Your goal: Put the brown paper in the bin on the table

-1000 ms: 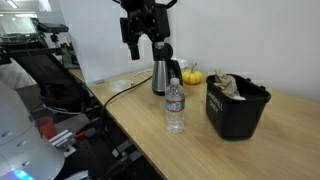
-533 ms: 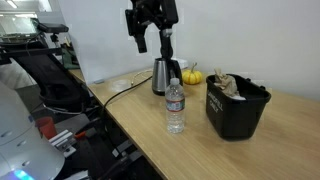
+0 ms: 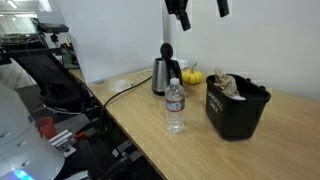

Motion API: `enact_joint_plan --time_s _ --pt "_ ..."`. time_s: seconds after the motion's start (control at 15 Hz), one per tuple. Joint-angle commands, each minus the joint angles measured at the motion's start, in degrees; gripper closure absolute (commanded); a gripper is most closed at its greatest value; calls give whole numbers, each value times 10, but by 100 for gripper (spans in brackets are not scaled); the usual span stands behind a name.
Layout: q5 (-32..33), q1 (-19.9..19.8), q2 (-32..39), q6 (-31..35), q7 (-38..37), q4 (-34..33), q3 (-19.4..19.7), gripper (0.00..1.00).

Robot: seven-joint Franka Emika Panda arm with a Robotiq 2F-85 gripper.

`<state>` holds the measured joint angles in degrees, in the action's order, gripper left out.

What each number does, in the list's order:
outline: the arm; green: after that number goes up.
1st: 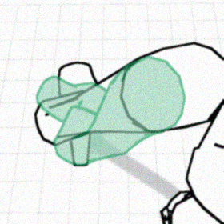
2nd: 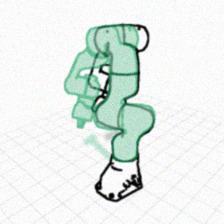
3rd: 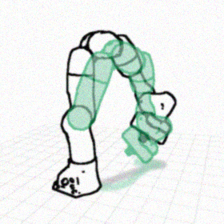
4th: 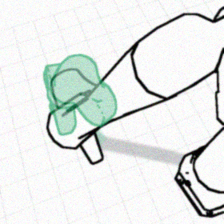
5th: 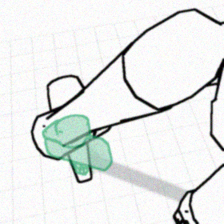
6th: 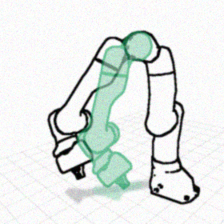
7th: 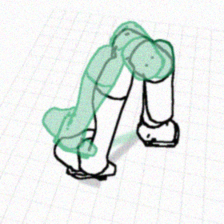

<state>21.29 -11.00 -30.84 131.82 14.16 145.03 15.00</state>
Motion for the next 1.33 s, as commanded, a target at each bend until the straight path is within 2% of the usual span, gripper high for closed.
enact_joint_plan --time_s 0.0,0.27,0.4,0.6,0.8,1.27 --pt "-44 15 73 78 65 -38 37 0" --pt "-151 54 158 139 172 -79 71 0" --pt "-208 70 193 141 218 -101 71 0" --pt "-248 65 242 125 255 -128 54 0" --pt "-261 51 283 114 264 -145 38 0" --pt "-226 20 341 59 219 -192 9 0"
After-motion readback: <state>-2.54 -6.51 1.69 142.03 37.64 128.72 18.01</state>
